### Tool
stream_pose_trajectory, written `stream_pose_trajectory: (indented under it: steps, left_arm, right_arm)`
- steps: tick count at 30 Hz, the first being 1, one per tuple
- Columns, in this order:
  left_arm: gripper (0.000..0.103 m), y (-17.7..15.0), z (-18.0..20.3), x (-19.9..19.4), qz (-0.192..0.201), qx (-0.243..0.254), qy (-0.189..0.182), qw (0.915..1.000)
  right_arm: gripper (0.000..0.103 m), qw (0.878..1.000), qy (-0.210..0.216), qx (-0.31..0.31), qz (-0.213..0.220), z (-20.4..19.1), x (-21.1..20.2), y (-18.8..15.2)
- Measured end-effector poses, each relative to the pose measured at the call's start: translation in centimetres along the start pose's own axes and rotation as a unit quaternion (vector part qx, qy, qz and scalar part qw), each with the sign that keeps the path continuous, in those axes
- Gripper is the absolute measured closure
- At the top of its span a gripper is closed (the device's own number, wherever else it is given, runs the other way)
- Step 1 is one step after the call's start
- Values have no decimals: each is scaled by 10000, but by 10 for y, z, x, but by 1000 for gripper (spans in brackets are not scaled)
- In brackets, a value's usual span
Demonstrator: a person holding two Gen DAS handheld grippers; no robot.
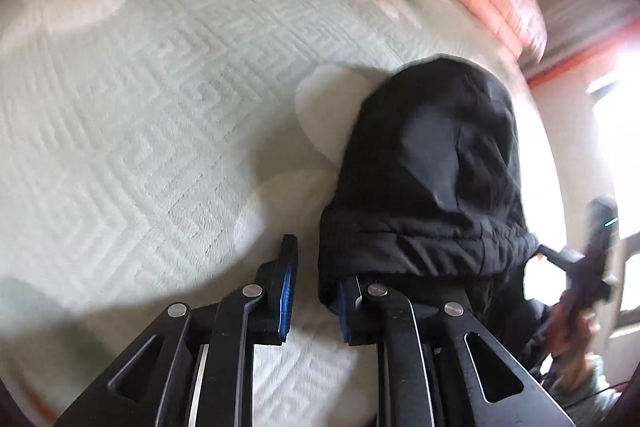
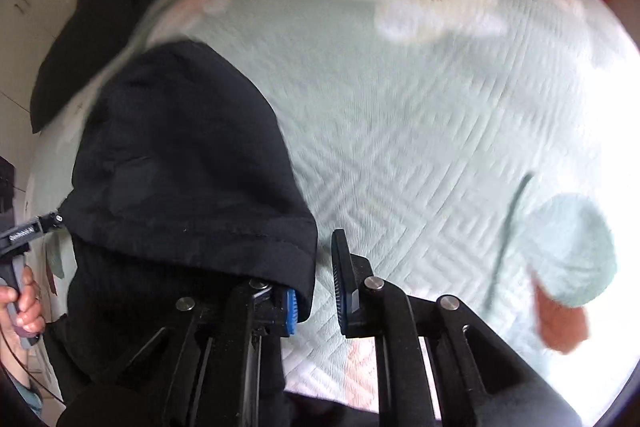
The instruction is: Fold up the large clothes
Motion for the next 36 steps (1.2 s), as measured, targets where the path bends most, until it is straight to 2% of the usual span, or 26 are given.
stream_pose_trajectory:
  steps: [2,6,7,9,10,11,13,15,17,18,19,21,23,24,30,36]
  left_arm:
    - [81,3,-4,-5,-77,-203,-174,9996]
    - [52,-6,5,-39,133,445,492,9977]
    - [47,-9,5,-49,111,581,645,9962]
    - [47,-13,6,-75,218,741,857,9933]
    - [47,-12,5,-85,298,739,887,9929]
    - [47,-9,6,-98,441,711,824,9931]
    - [46,6,28,-121,810,575,230,9948]
    - [45,23,57,-127,993,594,-189,9931]
    - [45,37,88,-117,955,710,-510,9916]
    - [45,41,100,-104,857,846,-554,9912]
    - [45,43,108,-88,708,960,-477,9917]
    - [45,37,110,-50,295,1188,-26,9925]
    - [46,25,105,-17,-11,1410,508,9887]
    - [47,15,97,-4,-40,1475,701,9866]
    - [44,-1,96,3,486,1427,1174,9816]
    - [44,-7,103,-5,660,1445,1468,9763]
  right_arm:
    - [89,9998,-88,-176,-50,-5,-3,2]
    - [70,9982,-172,-514,-237,-16,-31,2]
    - [68,9978,-149,-601,-221,-20,-44,2]
    - [58,9971,-68,-755,-71,-30,-69,4]
    - [56,9966,3,-825,47,-37,-80,8]
    - [56,9954,114,-928,195,-48,-90,16]
    - [56,9930,166,-1117,358,-70,-92,33]
    - [56,9909,219,-1256,434,-92,-82,50]
    - [56,9900,193,-1365,294,-103,-59,61]
    - [56,9903,208,-1371,122,-105,-43,64]
    - [56,9906,235,-1345,-41,-106,-32,65]
    - [56,9898,96,-1356,-428,-100,-3,60]
    - [57,9876,-60,-1381,-738,-93,24,51]
    - [57,9868,-58,-1379,-850,-88,34,45]
    - [57,9876,-59,-1406,-693,-83,47,39]
    - [57,9875,-99,-1437,-638,-86,40,39]
Point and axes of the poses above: each gripper's, at about its wrist camera, not at the fingertips, and x roughly the way its jaws point, z to its right, y to its top, the point moved 4 cm from there along x, roughly the way its jaws point, and after that the axes turned 12 degrees about y, right-handed, at the moved point
